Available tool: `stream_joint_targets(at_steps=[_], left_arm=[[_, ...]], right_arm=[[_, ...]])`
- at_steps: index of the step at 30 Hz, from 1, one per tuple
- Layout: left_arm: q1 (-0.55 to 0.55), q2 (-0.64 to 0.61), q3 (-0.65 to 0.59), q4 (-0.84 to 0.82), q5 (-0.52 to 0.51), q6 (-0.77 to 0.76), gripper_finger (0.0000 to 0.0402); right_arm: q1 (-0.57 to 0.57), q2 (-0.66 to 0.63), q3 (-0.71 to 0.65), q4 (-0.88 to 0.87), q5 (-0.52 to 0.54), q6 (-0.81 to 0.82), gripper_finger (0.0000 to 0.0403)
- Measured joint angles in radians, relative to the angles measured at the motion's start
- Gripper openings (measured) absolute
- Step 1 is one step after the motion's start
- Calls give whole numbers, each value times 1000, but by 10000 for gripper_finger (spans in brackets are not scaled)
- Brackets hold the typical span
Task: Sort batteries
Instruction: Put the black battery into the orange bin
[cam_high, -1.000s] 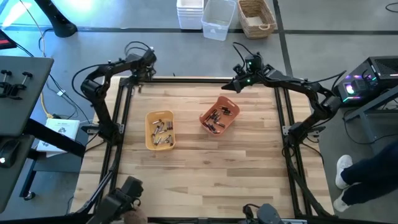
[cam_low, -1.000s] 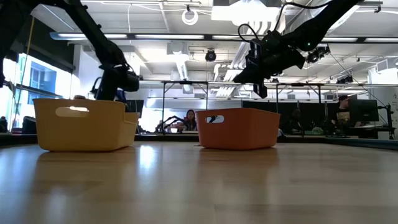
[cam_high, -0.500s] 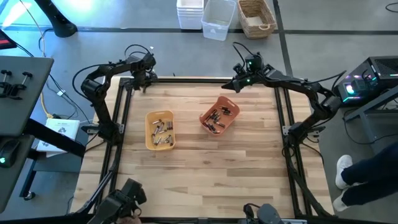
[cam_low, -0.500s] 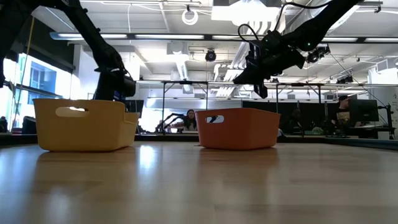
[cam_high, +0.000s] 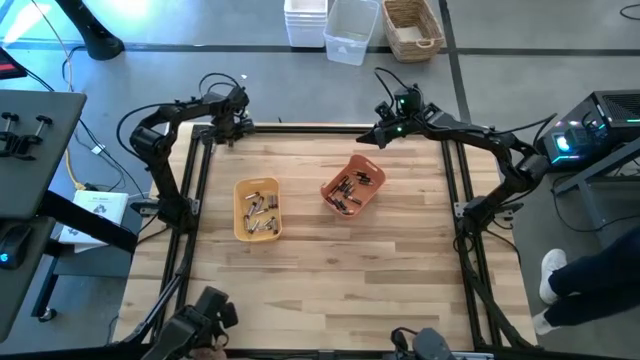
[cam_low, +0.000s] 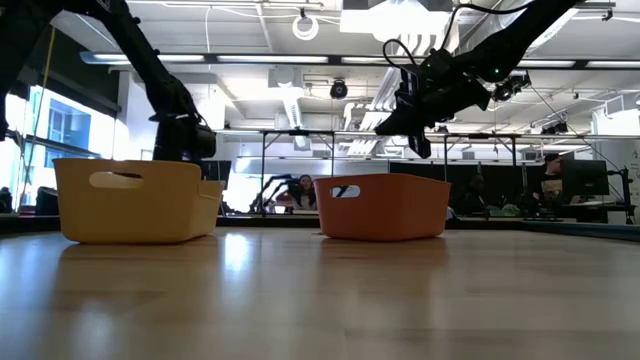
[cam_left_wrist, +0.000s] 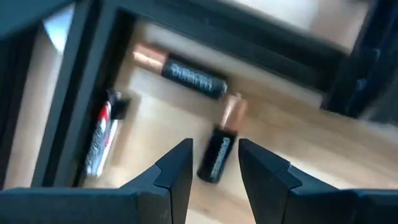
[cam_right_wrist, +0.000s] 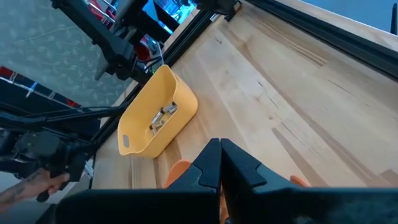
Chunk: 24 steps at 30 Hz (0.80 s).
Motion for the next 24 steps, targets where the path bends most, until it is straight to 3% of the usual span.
stream_joint_targets(at_steps=[6, 10, 13, 18, 24], left_arm=[[-17, 21, -1, 13, 19, 28, 108], [-38, 47, 7, 18, 39, 81, 72], [-60, 65, 7, 11, -8, 83, 36], [-68, 42, 5, 3, 14, 126, 34], [-96, -78, -2, -105, 115, 203, 34]], right_arm=[[1, 0, 0, -1, -1, 0, 0], [1, 0, 0, -1, -1, 0, 0], [1, 0, 0, -1, -1, -4, 0], [-4, 0, 0, -1, -26, -7, 0], [-36, -2, 0, 47, -95, 10, 0]])
